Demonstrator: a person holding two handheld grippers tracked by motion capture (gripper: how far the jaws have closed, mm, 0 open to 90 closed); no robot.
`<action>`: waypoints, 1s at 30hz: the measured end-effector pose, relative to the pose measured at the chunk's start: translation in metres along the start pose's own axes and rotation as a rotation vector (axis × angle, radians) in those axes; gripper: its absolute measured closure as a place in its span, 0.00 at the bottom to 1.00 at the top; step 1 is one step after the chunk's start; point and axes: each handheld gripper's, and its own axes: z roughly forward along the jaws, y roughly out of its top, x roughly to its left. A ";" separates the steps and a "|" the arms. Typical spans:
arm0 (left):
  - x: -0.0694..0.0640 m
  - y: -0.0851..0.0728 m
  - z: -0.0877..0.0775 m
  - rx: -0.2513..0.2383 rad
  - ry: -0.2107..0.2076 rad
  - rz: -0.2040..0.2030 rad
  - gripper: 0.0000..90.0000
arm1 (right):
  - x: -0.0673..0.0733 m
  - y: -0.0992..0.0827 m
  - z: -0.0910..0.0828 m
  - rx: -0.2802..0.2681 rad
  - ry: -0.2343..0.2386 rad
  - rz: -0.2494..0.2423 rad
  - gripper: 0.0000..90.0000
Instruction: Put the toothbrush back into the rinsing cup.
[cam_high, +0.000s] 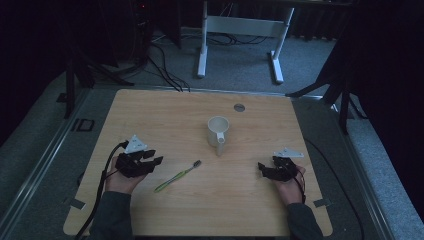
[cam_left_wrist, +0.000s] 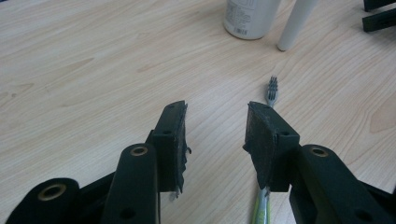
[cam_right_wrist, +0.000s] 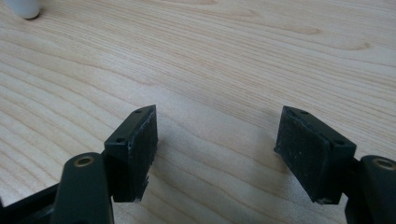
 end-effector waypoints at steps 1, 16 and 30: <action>0.000 0.001 -0.001 -0.001 0.000 0.002 0.65 | 0.000 0.000 0.000 0.000 0.000 0.000 0.32; 0.000 0.015 -0.003 0.025 -0.006 0.034 0.65 | 0.000 0.000 0.000 0.000 0.000 0.002 0.32; -0.002 0.025 -0.003 0.045 -0.014 0.052 0.65 | 0.000 0.000 0.000 0.001 0.000 0.002 0.32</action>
